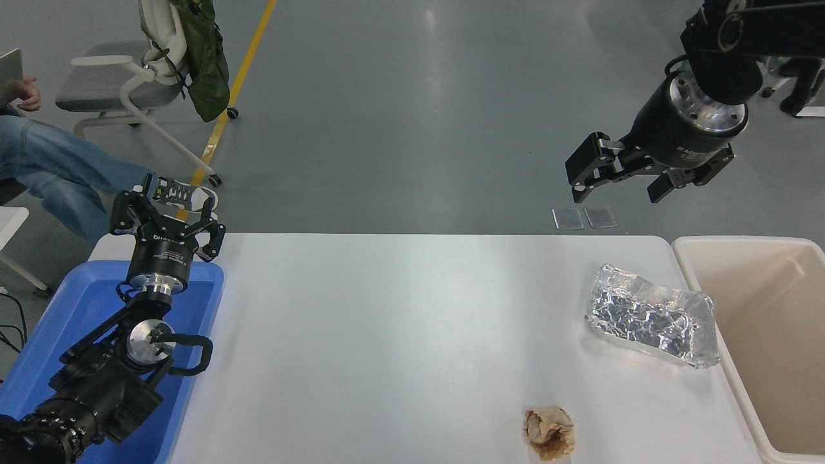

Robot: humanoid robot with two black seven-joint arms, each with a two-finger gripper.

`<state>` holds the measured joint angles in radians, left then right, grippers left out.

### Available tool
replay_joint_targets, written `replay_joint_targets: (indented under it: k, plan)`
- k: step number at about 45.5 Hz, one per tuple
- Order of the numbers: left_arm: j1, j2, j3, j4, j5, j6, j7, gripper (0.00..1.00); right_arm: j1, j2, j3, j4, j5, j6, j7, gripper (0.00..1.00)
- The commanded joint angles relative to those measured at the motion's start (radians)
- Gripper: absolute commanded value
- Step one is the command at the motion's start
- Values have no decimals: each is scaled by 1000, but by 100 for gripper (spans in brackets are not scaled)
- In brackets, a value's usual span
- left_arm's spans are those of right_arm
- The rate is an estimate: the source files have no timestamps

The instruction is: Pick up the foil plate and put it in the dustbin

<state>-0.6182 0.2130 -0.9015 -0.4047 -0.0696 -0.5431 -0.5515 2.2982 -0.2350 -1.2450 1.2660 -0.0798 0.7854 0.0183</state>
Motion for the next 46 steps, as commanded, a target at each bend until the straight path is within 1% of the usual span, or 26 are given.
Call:
replay_joint_targets:
  k: [1, 36, 46]
  plan:
    - [0, 0, 1, 0, 1, 0, -4, 99, -2, -7, 15, 0, 0, 0, 0, 100]
    - [0, 0, 1, 0, 1, 0, -4, 99, -8, -9, 12, 0, 0, 0, 0, 100]
    - [0, 0, 1, 1, -1, 0, -4, 99, -20, -49, -11, 0, 0, 0, 0, 100]
